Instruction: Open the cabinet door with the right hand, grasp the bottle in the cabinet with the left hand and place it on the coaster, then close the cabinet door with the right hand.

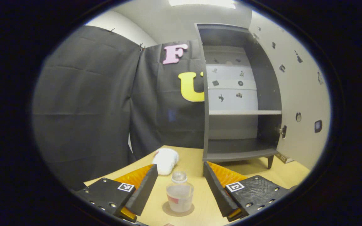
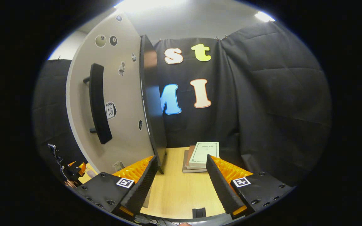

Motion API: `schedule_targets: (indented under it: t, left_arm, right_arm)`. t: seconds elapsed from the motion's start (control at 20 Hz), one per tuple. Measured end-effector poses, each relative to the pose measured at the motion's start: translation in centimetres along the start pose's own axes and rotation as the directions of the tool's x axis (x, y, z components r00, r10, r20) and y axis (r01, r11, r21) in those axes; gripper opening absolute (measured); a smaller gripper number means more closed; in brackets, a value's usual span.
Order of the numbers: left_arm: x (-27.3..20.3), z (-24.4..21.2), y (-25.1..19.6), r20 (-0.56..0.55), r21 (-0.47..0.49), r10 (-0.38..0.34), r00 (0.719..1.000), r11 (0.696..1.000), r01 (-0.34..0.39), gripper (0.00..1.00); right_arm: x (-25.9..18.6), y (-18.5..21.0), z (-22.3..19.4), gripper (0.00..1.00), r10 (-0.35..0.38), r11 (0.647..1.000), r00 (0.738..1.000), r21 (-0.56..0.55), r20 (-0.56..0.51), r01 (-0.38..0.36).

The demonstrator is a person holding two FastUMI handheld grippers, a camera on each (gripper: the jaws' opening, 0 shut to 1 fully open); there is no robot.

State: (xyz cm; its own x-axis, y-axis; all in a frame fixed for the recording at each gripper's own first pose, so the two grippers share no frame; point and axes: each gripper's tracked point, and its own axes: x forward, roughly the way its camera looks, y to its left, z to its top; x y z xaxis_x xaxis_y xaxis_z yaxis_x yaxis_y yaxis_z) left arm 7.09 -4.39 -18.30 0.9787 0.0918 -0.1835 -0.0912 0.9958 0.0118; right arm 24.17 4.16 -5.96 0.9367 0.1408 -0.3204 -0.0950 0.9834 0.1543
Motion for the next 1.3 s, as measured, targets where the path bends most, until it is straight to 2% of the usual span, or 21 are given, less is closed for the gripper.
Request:
schedule_targets:
  t: [0.05,0.1,0.15,0.2,0.25,0.3,0.35,0.45,0.55,0.75,1.05,1.15,1.3]
  left_arm:
    - [-0.4,2.3,0.0,0.023,0.005,-0.008,1.000,1.000,0.007,0.88]
    - [-0.7,4.2,0.0,0.034,0.010,-0.015,0.999,1.000,0.015,0.88]
    - [-1.0,6.0,0.0,0.043,0.015,-0.027,0.999,1.000,0.026,0.89]
    - [-1.1,7.7,0.2,0.050,0.019,-0.033,0.998,0.999,0.032,0.89]
    - [-1.5,9.0,0.5,0.053,0.022,-0.038,0.998,0.999,0.037,0.89]
    - [-1.8,10.1,1.0,0.059,0.024,-0.037,0.998,0.999,0.036,0.89]
    - [-2.1,10.9,1.5,0.058,0.028,-0.037,0.998,0.999,0.036,0.89]
    - [-2.6,11.8,2.4,0.046,0.036,-0.032,0.998,0.999,0.030,0.88]
    - [-2.7,12.3,3.0,0.027,0.024,-0.055,0.998,0.998,0.055,0.91]
    - [-3.2,14.0,5.1,0.025,0.032,-0.065,0.998,0.997,0.064,0.88]
    - [-2.9,15.8,10.5,0.051,0.039,-0.063,0.997,0.997,0.061,0.89]
    - [-2.7,16.0,12.2,0.063,0.013,-0.049,0.997,0.999,0.048,0.88]
    - [-2.3,15.1,14.1,0.050,-0.017,-0.040,0.998,0.999,0.040,0.90]
  right_arm:
    - [-0.1,0.7,0.7,0.98,0.036,0.999,0.999,0.026,0.018,-0.036]
    - [-0.2,1.6,1.4,0.93,0.083,0.995,0.996,0.050,0.041,-0.085]
    - [-0.3,2.6,2.2,0.98,0.128,0.989,0.989,0.066,0.066,-0.133]
    - [-0.4,3.3,2.7,0.93,0.169,0.982,0.982,0.073,0.085,-0.175]
    - [-0.6,4.1,3.2,0.93,0.204,0.975,0.974,0.070,0.100,-0.212]
    - [-0.9,4.5,3.8,0.93,0.231,0.969,0.966,0.063,0.120,-0.239]
    - [-1.1,5.0,4.6,0.97,0.240,0.967,0.960,0.052,0.142,-0.250]
    - [-0.9,4.9,5.9,0.97,0.221,0.973,0.960,0.022,0.170,-0.228]
    - [0.0,5.1,6.7,0.97,0.194,0.981,0.966,-0.005,0.172,-0.196]
    - [1.1,7.1,7.7,0.98,0.175,0.984,0.968,-0.012,0.179,-0.175]
    - [0.7,7.5,8.3,0.96,0.065,0.998,0.976,-0.022,0.208,-0.062]
    - [1.0,8.5,8.0,0.96,0.069,0.998,0.978,-0.023,0.199,-0.066]
    - [1.0,11.7,7.7,0.96,0.118,0.993,0.977,-0.035,0.176,-0.113]
